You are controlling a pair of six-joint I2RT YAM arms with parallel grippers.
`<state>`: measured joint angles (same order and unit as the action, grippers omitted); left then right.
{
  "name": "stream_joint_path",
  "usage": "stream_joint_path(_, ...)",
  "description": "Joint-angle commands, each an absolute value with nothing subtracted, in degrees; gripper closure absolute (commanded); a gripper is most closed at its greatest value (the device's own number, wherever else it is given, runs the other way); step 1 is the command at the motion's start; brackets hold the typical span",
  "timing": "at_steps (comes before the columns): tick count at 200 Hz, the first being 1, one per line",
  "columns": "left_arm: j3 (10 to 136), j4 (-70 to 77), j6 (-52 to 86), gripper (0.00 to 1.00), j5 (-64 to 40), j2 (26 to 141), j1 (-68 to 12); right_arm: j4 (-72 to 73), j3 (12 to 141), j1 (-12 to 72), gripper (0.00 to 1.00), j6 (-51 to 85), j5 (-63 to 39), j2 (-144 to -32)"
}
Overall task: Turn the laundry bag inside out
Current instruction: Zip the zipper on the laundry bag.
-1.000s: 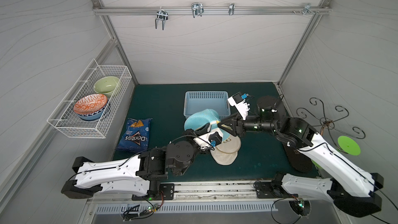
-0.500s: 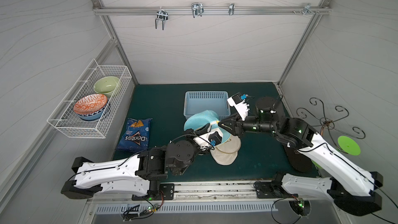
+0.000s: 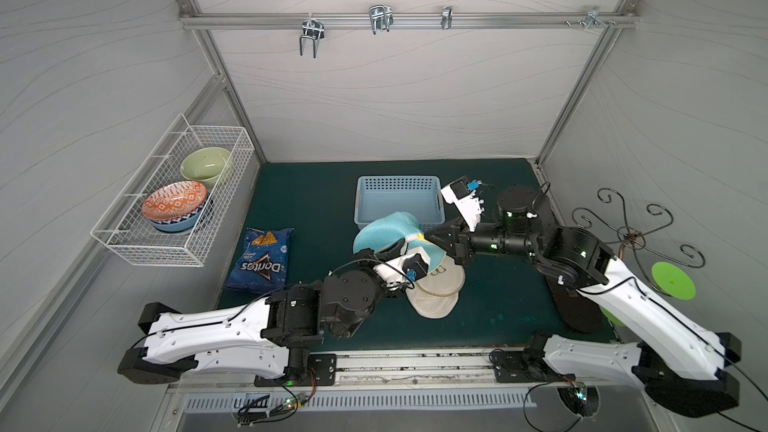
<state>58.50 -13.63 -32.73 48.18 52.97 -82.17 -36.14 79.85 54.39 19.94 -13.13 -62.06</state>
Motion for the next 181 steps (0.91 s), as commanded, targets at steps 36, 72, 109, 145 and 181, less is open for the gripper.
stream_joint_path(36, 62.22, -10.71, -32.25, 1.00, 48.10, 52.63, -81.84, -34.37, 79.81, 54.64, 0.73, 20.85, -15.94, -60.91)
stream_joint_path(72, 62.45, -10.29, -32.17, 1.00, 48.08, 52.64, -81.83, -34.75, 79.45, 54.74, 0.75, 20.84, -15.56, -61.20)
stream_joint_path(109, 63.49, -10.74, -32.07, 1.00, 48.11, 53.00, -81.83, -36.77, 80.32, 56.09, 0.97, 19.56, -10.43, -61.73)
stream_joint_path(145, 63.68, -13.16, -31.24, 1.00, 48.40, 51.42, -81.66, -36.35, 79.77, 55.49, 1.00, 19.24, -8.01, -59.67)
stream_joint_path(181, 63.89, -16.03, -27.19, 1.00, 47.06, 47.38, -80.09, -33.84, 76.03, 51.91, 1.00, 20.87, -10.16, -57.24)
